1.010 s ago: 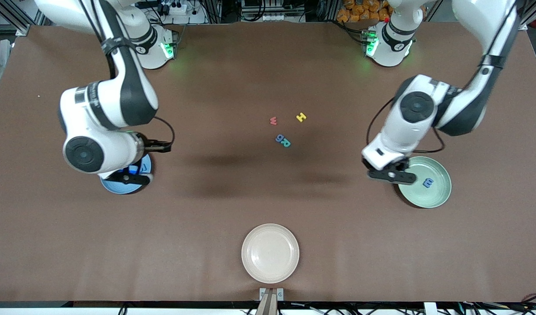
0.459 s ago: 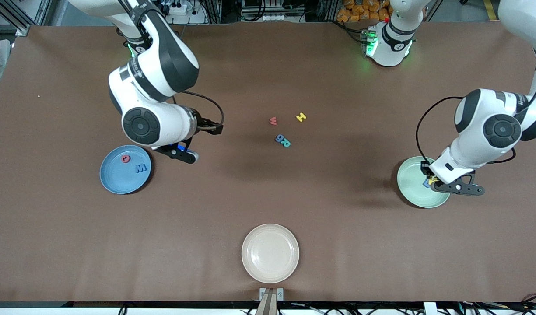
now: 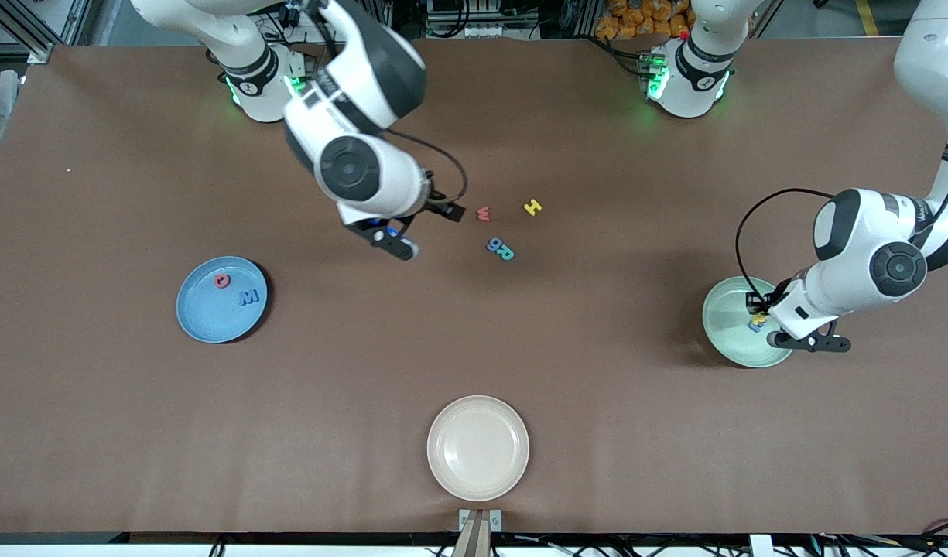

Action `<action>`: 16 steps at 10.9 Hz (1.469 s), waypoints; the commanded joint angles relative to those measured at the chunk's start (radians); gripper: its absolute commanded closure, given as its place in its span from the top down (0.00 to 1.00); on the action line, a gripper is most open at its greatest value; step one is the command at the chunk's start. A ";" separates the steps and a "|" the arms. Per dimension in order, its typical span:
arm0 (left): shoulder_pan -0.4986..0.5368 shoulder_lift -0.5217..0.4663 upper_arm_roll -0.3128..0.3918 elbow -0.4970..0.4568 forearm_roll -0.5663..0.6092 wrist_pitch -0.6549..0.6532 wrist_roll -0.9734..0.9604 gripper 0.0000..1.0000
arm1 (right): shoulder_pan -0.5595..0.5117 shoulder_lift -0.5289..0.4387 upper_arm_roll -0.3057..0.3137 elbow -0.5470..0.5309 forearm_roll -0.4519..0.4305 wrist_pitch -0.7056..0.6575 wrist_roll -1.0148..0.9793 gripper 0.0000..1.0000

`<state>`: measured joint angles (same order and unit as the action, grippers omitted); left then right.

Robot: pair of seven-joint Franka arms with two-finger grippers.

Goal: Sort uppercase to blue plate, lowercase to green plate
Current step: 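Release the n on the green plate while the right gripper lowers to the R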

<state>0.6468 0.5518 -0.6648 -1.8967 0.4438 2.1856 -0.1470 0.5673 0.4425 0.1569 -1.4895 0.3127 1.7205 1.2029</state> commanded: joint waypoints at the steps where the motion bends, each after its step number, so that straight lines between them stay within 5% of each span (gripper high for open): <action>1: -0.007 0.025 -0.004 0.036 0.016 -0.009 0.015 0.28 | 0.029 0.025 0.030 -0.037 0.014 0.120 0.096 1.00; 2: -0.004 0.023 -0.003 0.037 0.016 -0.009 0.006 0.48 | 0.067 0.025 0.030 -0.085 0.014 0.225 0.137 1.00; 3: -0.001 0.023 -0.003 0.042 0.018 -0.009 0.009 0.99 | 0.106 0.036 0.030 -0.122 0.011 0.320 0.173 1.00; 7: -0.003 -0.007 -0.006 0.106 0.019 -0.010 0.018 1.00 | 0.222 0.134 0.030 -0.129 -0.096 0.508 0.352 1.00; 11: -0.007 -0.136 -0.022 0.149 0.055 -0.023 0.035 1.00 | 0.218 0.177 0.026 -0.127 -0.199 0.515 0.383 1.00; 14: -0.013 -0.147 -0.065 0.278 0.055 -0.154 0.035 1.00 | 0.198 0.234 0.023 -0.068 -0.383 0.515 0.394 0.95; 16: -0.012 -0.150 -0.097 0.335 0.049 -0.210 0.033 1.00 | 0.190 0.235 0.021 -0.031 -0.425 0.513 0.386 0.92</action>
<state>0.6377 0.3962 -0.7410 -1.6125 0.4819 2.0323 -0.1292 0.7674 0.6598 0.1706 -1.5815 -0.0696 2.2448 1.5764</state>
